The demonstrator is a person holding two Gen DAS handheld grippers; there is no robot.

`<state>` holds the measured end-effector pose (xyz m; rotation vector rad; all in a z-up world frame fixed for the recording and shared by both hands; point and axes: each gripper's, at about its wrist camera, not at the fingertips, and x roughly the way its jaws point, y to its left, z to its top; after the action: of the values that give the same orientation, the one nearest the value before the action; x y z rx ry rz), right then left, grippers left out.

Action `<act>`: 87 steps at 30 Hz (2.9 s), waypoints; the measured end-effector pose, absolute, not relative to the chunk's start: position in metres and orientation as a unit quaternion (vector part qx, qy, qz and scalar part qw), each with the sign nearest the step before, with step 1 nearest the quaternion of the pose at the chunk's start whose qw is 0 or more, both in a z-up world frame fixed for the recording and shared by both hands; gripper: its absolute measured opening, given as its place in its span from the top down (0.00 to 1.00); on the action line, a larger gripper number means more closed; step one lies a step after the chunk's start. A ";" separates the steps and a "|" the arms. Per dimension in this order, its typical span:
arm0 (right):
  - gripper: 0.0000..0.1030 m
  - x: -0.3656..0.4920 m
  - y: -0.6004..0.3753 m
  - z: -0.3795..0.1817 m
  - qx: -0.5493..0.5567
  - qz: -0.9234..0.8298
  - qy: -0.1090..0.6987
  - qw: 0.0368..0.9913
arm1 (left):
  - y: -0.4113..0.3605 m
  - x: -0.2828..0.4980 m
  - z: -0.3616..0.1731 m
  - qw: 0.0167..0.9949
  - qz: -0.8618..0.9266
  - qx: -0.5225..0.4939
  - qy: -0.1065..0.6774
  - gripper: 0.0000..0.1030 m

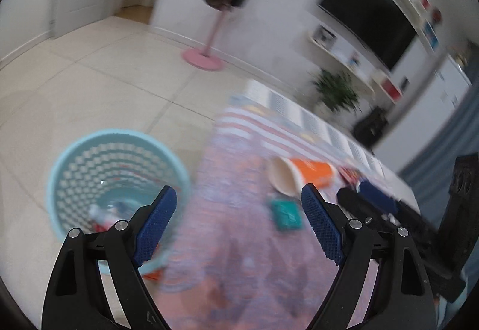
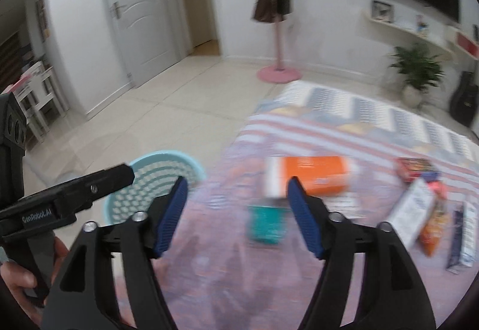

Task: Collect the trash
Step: 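Return both tools to the table and grasp the teal packet with the left tool, then grasp the white milk carton with the right tool while the left tool holds the teal packet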

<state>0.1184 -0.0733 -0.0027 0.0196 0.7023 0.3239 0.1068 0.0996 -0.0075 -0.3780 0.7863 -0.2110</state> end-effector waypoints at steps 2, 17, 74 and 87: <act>0.32 0.115 -0.105 -0.001 0.006 0.126 0.334 0.934 | 0.075 0.115 -0.014 0.896 -0.123 -0.164 0.394 0.19; 0.24 0.125 -0.272 -0.041 0.094 -0.036 0.362 0.927 | -0.024 0.173 -0.092 0.851 -0.139 -0.074 0.501 0.24; 0.24 0.247 -0.292 -0.128 0.265 -0.202 0.505 0.796 | -0.015 0.165 -0.093 0.867 -0.138 -0.070 0.474 0.63; 0.40 0.177 -0.256 -0.104 0.257 -0.037 0.476 0.840 | 0.018 0.137 -0.058 0.884 -0.155 -0.106 0.429 0.64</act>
<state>0.1766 -0.2563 -0.1045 0.5437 1.0055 -0.0785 0.1367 0.0177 -0.0583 -0.2214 0.8922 -0.3218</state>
